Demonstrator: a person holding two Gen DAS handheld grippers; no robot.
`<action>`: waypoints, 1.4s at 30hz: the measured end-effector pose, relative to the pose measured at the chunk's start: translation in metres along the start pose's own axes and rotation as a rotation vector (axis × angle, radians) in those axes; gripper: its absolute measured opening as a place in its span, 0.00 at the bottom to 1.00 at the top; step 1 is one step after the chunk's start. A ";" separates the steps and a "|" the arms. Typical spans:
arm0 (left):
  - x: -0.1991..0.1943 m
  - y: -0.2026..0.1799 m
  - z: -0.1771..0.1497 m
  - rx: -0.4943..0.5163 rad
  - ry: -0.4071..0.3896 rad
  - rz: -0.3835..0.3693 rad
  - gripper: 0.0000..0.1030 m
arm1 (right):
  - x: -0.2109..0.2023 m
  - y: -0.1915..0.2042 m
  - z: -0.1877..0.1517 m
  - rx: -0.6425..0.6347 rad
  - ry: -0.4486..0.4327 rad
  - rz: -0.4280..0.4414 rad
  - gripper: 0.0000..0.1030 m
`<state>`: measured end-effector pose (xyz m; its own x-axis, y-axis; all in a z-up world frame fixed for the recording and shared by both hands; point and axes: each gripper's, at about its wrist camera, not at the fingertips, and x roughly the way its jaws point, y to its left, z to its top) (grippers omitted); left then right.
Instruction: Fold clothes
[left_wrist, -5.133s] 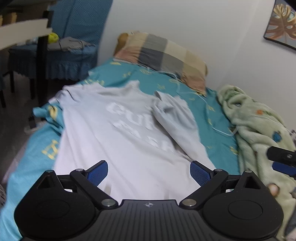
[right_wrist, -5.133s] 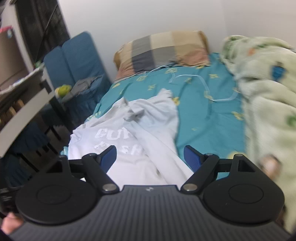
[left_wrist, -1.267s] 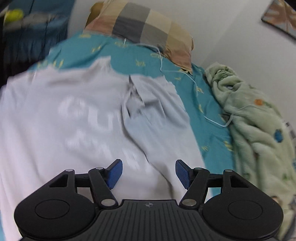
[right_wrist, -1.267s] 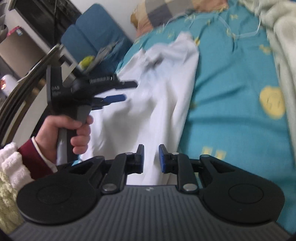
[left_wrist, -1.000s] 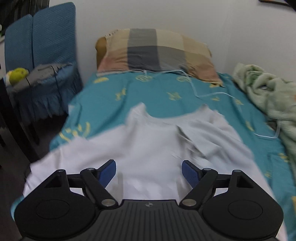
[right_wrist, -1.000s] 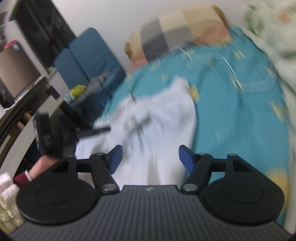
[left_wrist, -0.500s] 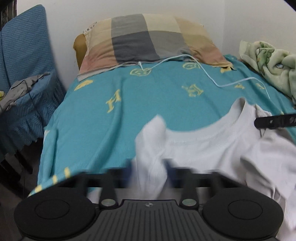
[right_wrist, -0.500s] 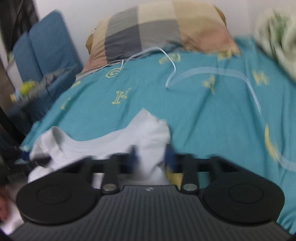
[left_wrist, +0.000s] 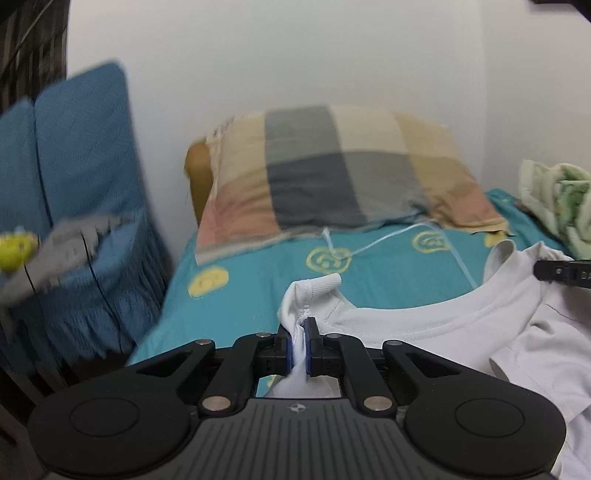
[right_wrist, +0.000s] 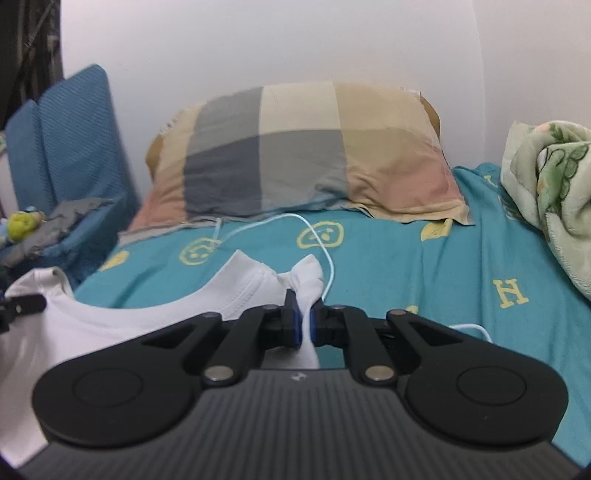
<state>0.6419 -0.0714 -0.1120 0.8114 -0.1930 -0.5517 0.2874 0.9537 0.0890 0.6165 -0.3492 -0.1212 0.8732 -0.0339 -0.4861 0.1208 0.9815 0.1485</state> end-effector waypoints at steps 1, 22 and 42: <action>0.012 -0.003 -0.006 0.000 0.017 0.004 0.07 | 0.009 -0.001 -0.004 0.005 0.012 -0.001 0.08; -0.165 -0.002 -0.046 -0.213 0.173 -0.045 0.76 | -0.160 -0.013 -0.027 0.049 0.101 0.107 0.55; -0.484 -0.193 -0.257 0.026 0.218 -0.464 0.77 | -0.456 -0.079 -0.191 0.131 0.485 0.217 0.55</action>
